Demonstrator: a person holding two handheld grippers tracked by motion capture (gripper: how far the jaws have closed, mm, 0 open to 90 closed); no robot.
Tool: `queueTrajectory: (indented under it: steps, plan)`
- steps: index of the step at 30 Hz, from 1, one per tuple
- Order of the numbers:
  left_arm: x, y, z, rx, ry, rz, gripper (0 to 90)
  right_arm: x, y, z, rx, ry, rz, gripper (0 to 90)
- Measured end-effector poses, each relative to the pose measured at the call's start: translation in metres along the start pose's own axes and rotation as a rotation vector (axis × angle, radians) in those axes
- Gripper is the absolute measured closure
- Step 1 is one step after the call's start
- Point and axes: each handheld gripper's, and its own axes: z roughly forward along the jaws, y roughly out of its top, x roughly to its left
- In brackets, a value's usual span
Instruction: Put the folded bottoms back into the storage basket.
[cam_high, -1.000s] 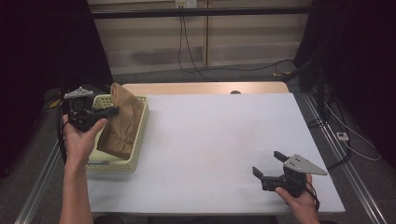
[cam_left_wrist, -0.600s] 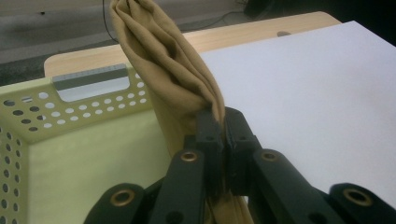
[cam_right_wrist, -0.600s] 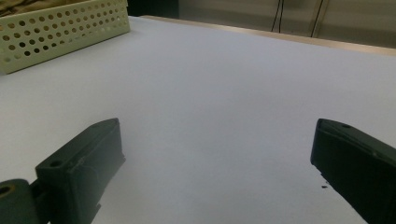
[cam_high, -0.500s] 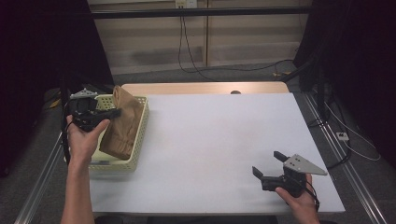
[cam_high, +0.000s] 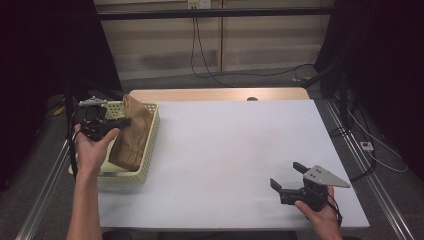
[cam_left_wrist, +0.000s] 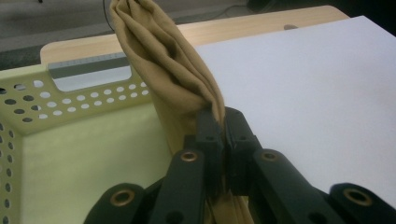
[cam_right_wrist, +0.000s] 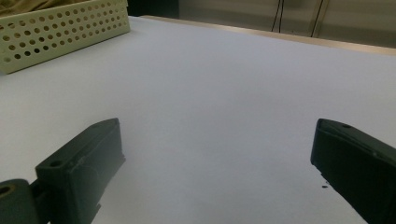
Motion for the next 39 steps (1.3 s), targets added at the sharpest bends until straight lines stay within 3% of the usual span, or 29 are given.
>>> queueTrajectory:
  steps: [11, 15, 22, 39]
  plan:
    - [0.001, -0.001, 0.005, 0.005, -0.016, 0.003, 86.5, 0.0, 0.0, 0.0, 0.003, 0.002, -0.005, 2.4]
    - [-0.001, -0.001, 0.006, -0.004, -0.044, 0.004, 86.4, 0.0, 0.0, 0.0, 0.004, 0.002, -0.004, 2.4]
    - [0.0, -0.002, 0.009, 0.01, 0.002, 0.016, 86.5, 0.0, 0.0, -0.001, 0.004, 0.002, -0.007, 2.4]
    - [0.009, -0.004, 0.009, 0.011, 0.016, 0.003, 86.3, 0.001, 0.0, 0.0, 0.008, 0.005, -0.006, 2.4]
